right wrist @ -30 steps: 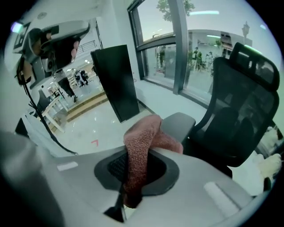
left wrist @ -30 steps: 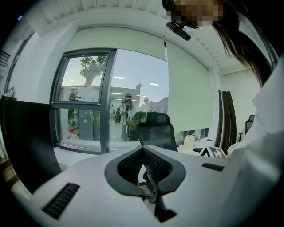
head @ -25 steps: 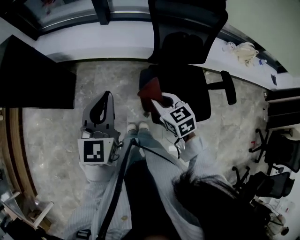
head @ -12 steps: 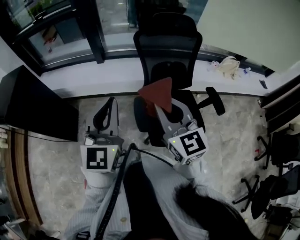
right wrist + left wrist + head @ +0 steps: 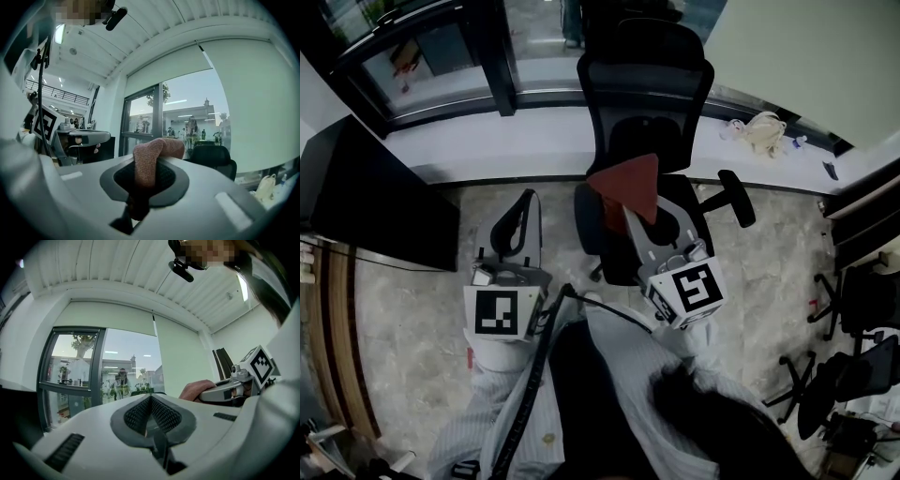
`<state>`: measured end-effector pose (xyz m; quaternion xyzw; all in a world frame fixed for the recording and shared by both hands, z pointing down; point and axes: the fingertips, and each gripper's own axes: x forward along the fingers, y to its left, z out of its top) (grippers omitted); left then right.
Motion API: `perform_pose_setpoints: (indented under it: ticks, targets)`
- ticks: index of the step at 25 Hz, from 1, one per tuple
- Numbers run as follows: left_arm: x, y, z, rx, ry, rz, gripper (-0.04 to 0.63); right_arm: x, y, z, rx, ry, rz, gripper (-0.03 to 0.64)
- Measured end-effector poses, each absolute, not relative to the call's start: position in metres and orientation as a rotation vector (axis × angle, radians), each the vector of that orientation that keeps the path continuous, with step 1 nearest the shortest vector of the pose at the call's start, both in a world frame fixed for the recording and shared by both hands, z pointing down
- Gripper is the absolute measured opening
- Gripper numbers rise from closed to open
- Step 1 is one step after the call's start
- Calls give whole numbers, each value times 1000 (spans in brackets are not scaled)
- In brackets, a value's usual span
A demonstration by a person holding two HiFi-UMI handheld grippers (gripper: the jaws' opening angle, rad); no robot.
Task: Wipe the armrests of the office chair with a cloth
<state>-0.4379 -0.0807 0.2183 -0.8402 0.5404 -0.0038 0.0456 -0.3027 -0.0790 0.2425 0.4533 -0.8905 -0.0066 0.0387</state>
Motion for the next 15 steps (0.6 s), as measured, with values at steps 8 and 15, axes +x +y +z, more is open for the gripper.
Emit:
perform_pose_setpoints:
  ticks: [8,15]
  targets:
    - [-451,-77,225,-2564,1689,-35,3,-311,-78,247,1386,-2738,3,29]
    - [-466,-68,233,-2551,1719,-56,3,-318,-75,256,1387,-2738,28,31]
